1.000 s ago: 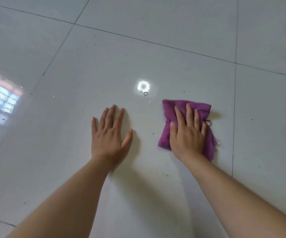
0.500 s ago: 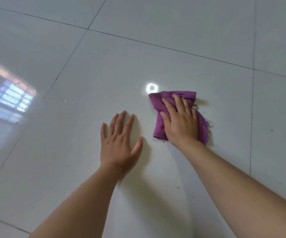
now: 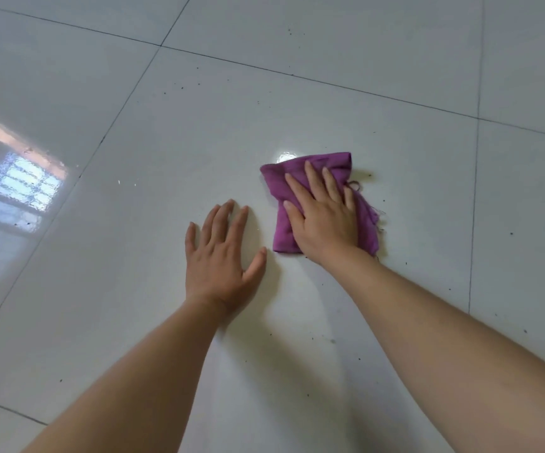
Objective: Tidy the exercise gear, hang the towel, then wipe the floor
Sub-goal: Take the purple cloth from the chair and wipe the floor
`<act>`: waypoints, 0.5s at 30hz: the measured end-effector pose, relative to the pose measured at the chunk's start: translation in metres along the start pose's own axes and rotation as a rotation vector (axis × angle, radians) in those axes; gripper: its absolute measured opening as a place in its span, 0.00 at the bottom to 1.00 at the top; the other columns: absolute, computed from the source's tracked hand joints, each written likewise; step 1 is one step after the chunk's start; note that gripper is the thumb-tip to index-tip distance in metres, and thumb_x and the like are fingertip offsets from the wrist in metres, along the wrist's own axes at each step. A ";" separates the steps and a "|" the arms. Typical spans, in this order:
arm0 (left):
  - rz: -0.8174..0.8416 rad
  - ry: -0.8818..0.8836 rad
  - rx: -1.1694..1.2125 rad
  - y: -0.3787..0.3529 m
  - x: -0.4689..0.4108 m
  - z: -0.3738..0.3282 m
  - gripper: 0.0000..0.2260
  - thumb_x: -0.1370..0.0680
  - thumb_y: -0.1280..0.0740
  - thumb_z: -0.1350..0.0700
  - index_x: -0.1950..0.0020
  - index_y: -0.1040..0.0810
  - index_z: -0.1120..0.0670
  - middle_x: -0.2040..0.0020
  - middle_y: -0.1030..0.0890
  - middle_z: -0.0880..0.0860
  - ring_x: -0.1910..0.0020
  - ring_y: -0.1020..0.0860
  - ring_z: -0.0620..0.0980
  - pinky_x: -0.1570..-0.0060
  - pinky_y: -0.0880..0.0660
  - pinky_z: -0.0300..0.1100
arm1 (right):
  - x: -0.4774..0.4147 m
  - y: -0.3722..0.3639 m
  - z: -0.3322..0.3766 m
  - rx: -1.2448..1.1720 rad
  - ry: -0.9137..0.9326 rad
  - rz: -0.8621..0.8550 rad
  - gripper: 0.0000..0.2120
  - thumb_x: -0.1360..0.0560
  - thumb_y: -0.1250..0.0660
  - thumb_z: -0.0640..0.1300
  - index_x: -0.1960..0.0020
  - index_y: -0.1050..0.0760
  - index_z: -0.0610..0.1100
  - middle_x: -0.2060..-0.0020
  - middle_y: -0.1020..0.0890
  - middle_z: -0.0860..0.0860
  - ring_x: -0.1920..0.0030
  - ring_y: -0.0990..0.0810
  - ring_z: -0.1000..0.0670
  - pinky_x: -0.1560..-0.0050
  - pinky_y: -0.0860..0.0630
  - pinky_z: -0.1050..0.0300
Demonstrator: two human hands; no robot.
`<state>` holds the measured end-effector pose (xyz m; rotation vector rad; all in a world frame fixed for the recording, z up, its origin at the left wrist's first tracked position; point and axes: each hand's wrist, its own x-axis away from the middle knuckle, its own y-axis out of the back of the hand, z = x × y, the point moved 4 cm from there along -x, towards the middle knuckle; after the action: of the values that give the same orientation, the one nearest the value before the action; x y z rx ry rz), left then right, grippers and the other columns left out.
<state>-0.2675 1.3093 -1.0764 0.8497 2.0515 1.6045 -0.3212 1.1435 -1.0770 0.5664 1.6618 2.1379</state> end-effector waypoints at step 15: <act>-0.063 0.087 0.055 0.013 0.021 0.026 0.30 0.24 0.52 0.42 0.24 0.49 0.52 0.23 0.47 0.52 0.25 0.52 0.52 0.26 0.55 0.49 | 0.082 -0.015 0.027 0.020 0.032 -0.068 0.24 0.23 0.52 0.57 0.29 0.36 0.55 0.27 0.37 0.51 0.29 0.37 0.45 0.32 0.41 0.44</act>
<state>-0.2635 1.3443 -1.0697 0.7381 2.1688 1.5843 -0.3761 1.2114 -1.0788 0.4766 1.6967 2.0943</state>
